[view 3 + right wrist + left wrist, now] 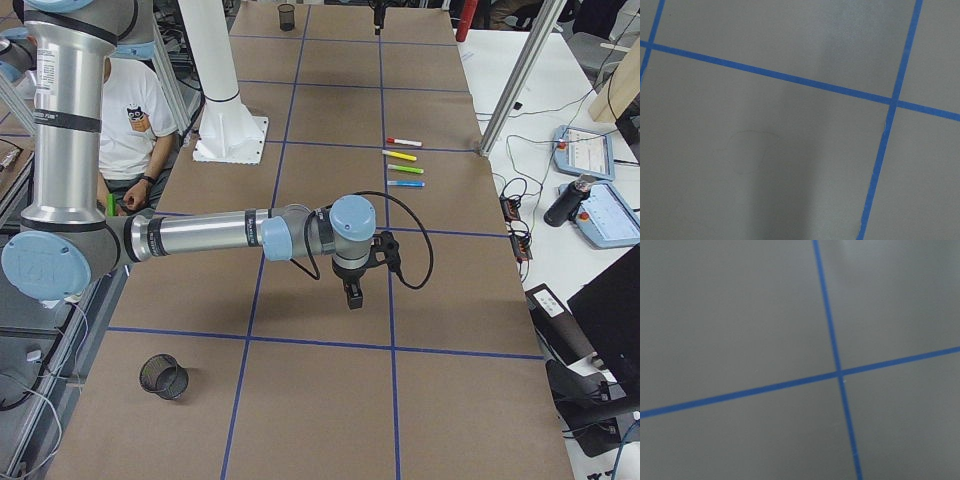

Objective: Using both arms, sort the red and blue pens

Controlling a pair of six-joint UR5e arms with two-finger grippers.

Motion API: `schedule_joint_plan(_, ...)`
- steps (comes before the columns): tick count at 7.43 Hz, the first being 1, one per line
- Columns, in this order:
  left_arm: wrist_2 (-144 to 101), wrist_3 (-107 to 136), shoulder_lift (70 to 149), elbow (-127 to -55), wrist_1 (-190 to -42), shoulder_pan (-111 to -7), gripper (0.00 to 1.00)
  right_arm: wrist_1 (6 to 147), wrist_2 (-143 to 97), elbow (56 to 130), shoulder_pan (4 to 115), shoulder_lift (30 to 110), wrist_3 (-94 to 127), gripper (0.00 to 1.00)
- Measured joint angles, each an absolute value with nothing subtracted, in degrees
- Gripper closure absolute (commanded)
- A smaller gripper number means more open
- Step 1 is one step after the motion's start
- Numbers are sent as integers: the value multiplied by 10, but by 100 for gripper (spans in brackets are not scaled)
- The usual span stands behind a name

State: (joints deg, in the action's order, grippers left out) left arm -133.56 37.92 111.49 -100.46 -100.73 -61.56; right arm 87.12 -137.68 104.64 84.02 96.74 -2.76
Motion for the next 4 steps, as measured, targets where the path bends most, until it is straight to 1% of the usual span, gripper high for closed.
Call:
schedule_joint_plan(2,-1291,455,1203,-947,-1006,-549,1,871,-1346,1050,820,960,-26,0)
schedule_joint_plan(4,-1264,504,1290,-862,-1008,-511,1,871,-1334,1051,803,946,-13,0)
